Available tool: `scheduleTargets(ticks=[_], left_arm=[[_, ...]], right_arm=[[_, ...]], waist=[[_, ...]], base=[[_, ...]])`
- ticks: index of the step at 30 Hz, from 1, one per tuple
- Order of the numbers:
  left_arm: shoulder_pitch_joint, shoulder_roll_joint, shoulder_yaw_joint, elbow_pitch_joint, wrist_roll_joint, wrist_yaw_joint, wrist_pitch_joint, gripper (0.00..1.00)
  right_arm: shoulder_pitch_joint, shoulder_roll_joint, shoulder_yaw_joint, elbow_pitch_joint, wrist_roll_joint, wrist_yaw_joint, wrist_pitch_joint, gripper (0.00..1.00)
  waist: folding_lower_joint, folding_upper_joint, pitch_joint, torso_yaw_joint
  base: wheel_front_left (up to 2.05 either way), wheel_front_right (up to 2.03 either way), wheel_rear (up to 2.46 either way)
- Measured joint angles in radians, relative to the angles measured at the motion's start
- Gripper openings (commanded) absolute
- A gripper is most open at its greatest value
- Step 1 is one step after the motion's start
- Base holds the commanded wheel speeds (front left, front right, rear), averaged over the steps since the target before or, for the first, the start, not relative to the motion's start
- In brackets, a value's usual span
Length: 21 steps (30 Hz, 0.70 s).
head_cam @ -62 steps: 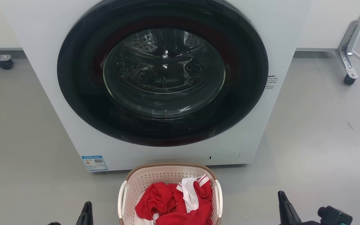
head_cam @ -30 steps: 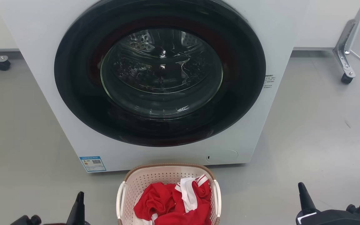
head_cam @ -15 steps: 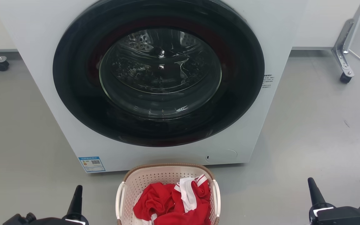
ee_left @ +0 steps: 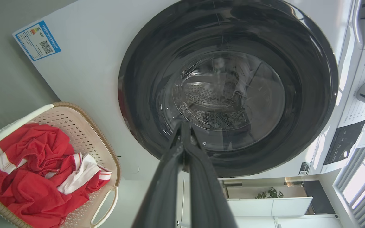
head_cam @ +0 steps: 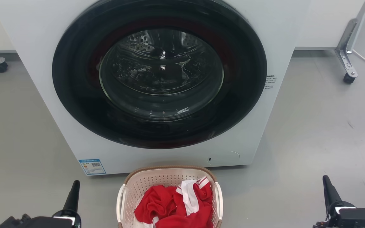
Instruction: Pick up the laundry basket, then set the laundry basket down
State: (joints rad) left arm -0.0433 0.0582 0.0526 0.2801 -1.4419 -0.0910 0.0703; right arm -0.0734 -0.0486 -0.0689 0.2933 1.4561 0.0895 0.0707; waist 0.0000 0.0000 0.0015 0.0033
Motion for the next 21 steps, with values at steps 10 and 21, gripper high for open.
scheduleTargets(ticks=[10, 21], left_arm=[[-0.026, -0.012, 0.034, 0.012, -0.13, -0.025, 0.035, 0.0], [-0.037, -0.015, 0.038, 0.014, -0.158, -0.032, 0.043, 0.0]], right_arm=[[-0.008, 0.003, -0.055, 0.004, 0.123, 0.026, 0.035, 0.0], [-0.019, 0.004, -0.063, 0.005, 0.14, 0.031, 0.043, 0.0]], waist=[[0.0, 0.0, 0.0, -0.003], [0.0, 0.0, 0.0, -0.003]], base=[[0.0, 0.0, 0.0], [0.0, 0.0, 0.0]])
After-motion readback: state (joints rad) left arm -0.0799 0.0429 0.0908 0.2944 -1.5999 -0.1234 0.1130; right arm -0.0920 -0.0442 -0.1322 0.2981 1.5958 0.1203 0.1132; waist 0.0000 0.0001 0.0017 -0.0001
